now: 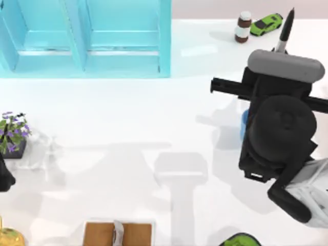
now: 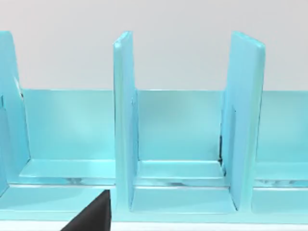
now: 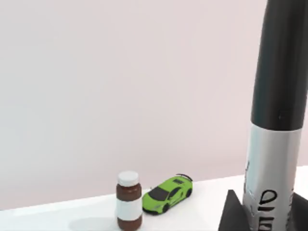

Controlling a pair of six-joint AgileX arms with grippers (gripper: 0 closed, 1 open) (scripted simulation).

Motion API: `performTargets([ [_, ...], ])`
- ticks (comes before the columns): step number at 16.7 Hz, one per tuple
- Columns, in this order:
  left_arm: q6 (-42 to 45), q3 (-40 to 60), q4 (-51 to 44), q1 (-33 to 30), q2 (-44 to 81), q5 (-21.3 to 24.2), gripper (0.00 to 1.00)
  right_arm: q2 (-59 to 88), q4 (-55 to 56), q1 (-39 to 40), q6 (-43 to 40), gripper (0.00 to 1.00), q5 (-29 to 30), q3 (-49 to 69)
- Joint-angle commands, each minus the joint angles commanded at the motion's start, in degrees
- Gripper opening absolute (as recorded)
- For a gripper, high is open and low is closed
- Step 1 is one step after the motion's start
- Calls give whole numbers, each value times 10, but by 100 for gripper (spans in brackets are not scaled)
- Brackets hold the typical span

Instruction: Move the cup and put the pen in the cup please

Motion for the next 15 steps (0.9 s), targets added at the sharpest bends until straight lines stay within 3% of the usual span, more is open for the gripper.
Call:
performTargets([
  [5, 0, 0, 0, 0, 0, 0, 100, 9, 5, -9, 3, 0, -9, 4],
  [15, 0, 0, 0, 0, 0, 0, 100, 9, 5, -9, 3, 75, -9, 4],
])
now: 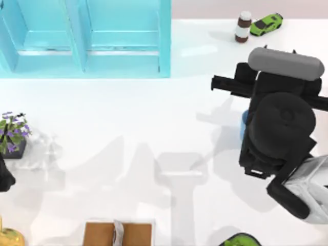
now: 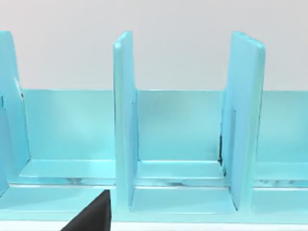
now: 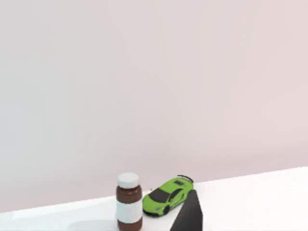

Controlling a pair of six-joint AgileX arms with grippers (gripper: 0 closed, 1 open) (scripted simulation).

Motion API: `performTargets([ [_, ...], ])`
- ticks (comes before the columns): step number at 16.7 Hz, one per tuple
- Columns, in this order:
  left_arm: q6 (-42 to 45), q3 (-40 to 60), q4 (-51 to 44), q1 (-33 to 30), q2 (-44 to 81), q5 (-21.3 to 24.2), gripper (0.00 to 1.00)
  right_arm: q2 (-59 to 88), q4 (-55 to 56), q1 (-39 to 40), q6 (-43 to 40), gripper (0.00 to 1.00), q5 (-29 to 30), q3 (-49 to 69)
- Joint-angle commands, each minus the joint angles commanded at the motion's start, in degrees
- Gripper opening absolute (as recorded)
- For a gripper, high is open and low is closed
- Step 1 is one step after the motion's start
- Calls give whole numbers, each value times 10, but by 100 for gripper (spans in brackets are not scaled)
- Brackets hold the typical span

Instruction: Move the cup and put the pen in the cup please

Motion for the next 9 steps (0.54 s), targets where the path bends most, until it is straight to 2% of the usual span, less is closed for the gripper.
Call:
performTargets([
  [3, 0, 0, 0, 0, 0, 0, 100, 0, 0, 0, 0, 98, 0, 0],
  [9, 0, 0, 0, 0, 0, 0, 100, 0, 0, 0, 0, 100, 0, 0],
])
